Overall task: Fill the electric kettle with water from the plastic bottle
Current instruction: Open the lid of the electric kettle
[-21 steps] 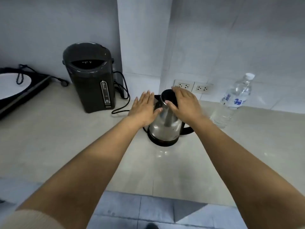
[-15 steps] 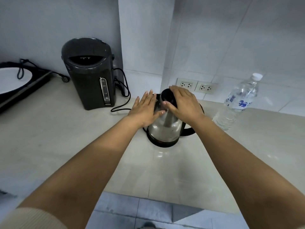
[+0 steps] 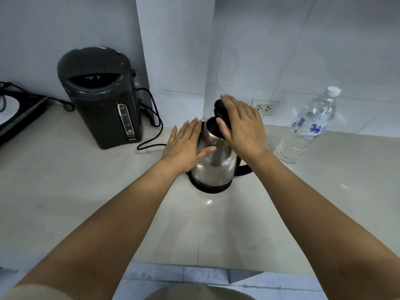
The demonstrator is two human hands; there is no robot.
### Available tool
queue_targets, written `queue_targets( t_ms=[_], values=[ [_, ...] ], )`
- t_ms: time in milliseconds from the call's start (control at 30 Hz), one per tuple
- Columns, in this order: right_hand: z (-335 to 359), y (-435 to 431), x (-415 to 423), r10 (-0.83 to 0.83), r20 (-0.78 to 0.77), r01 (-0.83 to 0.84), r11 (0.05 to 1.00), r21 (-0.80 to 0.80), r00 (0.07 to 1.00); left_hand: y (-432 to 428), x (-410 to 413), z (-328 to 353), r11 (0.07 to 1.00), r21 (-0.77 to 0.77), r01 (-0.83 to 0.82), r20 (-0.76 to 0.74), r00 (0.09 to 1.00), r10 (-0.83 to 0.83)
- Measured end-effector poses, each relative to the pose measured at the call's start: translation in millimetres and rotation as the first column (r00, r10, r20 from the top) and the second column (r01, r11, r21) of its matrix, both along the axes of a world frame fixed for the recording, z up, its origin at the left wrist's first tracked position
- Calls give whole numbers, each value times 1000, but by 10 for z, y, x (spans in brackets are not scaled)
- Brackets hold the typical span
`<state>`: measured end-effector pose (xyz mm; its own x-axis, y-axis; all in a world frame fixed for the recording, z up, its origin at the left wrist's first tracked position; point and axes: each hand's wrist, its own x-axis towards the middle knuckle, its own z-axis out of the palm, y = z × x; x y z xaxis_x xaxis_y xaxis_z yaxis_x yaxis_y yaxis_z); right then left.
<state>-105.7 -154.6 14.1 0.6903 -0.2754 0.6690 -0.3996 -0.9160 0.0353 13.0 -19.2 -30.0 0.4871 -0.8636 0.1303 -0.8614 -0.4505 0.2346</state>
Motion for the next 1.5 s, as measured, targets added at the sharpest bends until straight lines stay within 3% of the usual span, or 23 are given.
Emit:
queue_targets(
  t_ms=[133,300,433,733,900,1133,1367,1500],
  values=[
    [-4,22,-39,6,90,3,995,-99,996,-1,-8,-34,1000,-13,-9,-10,1000,9],
    [-1,-6,-147,-101,164,135,968,-211,981,-10,-35,-48,999,-29,-29,-9,1000,29],
    [-14,-7,-248,-203,167,234,953,-192,965,-15,-41,-67,998,-41,-38,-9,999,38],
    [-113,-61,-543,-406,64,405,914,30,912,-14,-65,-85,998,-24,-55,8,998,55],
    [-156,-82,-604,-380,-1,379,921,90,925,-21,-125,-80,996,-12,-93,46,995,94],
    [-161,-61,-660,-402,22,395,907,144,915,-24,-139,-60,995,-3,-103,42,994,103],
    [-307,-48,-780,-420,142,333,849,410,896,-61,-180,-31,992,-105,-68,-31,997,65],
    [-467,-54,-783,-392,119,260,778,571,912,-101,-239,-26,982,-189,-9,-68,998,-4]
  ],
)
